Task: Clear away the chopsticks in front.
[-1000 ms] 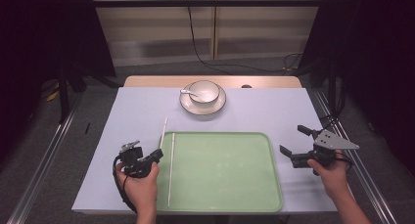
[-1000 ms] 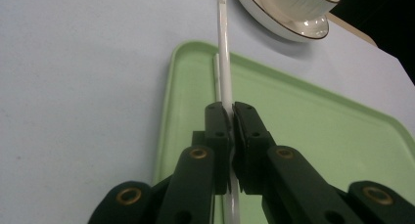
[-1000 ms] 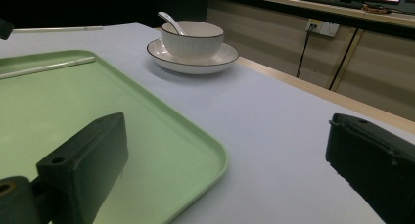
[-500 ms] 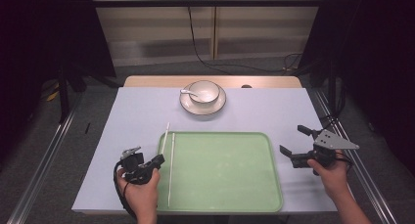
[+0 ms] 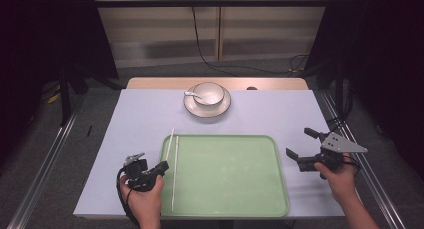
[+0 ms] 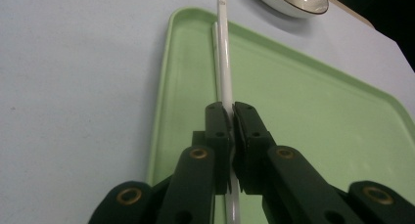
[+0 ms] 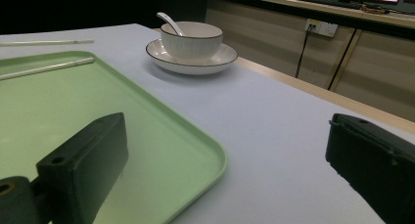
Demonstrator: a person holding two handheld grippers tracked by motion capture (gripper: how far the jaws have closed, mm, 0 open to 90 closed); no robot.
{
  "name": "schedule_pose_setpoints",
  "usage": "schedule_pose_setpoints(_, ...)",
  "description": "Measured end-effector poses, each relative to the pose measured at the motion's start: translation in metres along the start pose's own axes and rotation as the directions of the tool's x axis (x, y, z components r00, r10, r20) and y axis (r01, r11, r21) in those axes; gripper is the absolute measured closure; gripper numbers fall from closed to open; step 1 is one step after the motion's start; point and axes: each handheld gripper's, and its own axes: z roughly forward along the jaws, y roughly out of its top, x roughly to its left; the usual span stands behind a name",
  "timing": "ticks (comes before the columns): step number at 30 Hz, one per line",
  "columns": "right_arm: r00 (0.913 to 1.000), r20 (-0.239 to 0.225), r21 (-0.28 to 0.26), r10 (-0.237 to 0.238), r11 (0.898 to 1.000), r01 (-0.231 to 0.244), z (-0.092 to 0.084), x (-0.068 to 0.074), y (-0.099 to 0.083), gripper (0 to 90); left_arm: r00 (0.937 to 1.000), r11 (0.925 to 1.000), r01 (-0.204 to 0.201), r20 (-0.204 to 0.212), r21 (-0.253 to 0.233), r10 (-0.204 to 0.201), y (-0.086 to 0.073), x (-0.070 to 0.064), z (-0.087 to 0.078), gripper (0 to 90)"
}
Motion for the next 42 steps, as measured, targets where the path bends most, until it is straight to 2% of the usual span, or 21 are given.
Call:
schedule_pose_setpoints(3,1.0,0.004,0.001,-0.006,1.0,0.006,0.0,0.0,0.0,1.6,0.9999,1.0,-0.009,-0.006,0.002,0.009,-0.001,0.001,-0.001,85.9)
schedule_pose_setpoints(4,1.0,0.0,0.001,-0.006,1.0,0.006,0.001,0.0,0.0,1.6,1.0,1.0,0.004,-0.006,0.002,-0.004,-0.002,0.001,-0.001,85.9)
schedule_pose_setpoints(9,1.0,0.0,0.003,-0.003,1.0,0.003,0.001,0.0,0.0,1.6,0.9999,0.9999,0.008,-0.009,0.007,-0.008,-0.004,0.004,0.0,85.9)
schedule_pose_setpoints(11,0.9999,-0.004,0.003,-0.016,1.0,0.016,0.001,0.0,0.0,1.6,0.9999,0.9998,0.014,-0.004,0.014,-0.014,-0.004,0.002,0.0,85.9)
schedule_pose_setpoints(13,1.0,-0.002,0.001,-0.005,1.0,0.005,0.001,0.0,0.0,1.6,1.0,0.9998,0.0,-0.002,0.022,0.0,-0.005,0.002,0.0,85.9)
schedule_pose_setpoints(16,1.0,0.001,0.0,-0.007,1.0,0.007,0.0,0.0,0.0,1.6,0.9998,0.9996,0.018,-0.012,0.022,-0.018,-0.006,0.003,0.002,85.9)
schedule_pose_setpoints(20,0.9999,-0.005,0.003,-0.016,1.0,0.016,0.002,0.0,0.0,1.6,0.9999,0.9995,0.008,-0.011,0.029,-0.008,-0.007,0.004,0.002,85.9)
schedule_pose_setpoints(22,0.9999,-0.003,0.0,-0.013,1.0,0.013,0.002,0.0,0.0,1.6,0.9995,0.9994,0.024,-0.019,0.026,-0.023,-0.008,0.004,0.003,85.9)
schedule_pose_setpoints(29,1.0,-0.002,0.003,-0.005,1.0,0.005,0.001,0.0,0.0,1.6,0.9998,0.999,0.015,-0.016,0.041,-0.014,-0.01,0.007,0.004,85.9)
schedule_pose_setpoints(31,1.0,-0.001,0.003,-0.007,1.0,0.007,0.001,0.0,0.0,1.6,0.9995,0.9988,0.028,-0.014,0.039,-0.028,-0.011,0.008,0.005,85.9)
schedule_pose_setpoints(42,0.9999,-0.002,0.003,-0.012,1.0,0.012,0.0,0.0,0.0,1.6,0.9996,0.9983,0.018,-0.024,0.056,-0.017,-0.014,0.008,0.008,85.8)
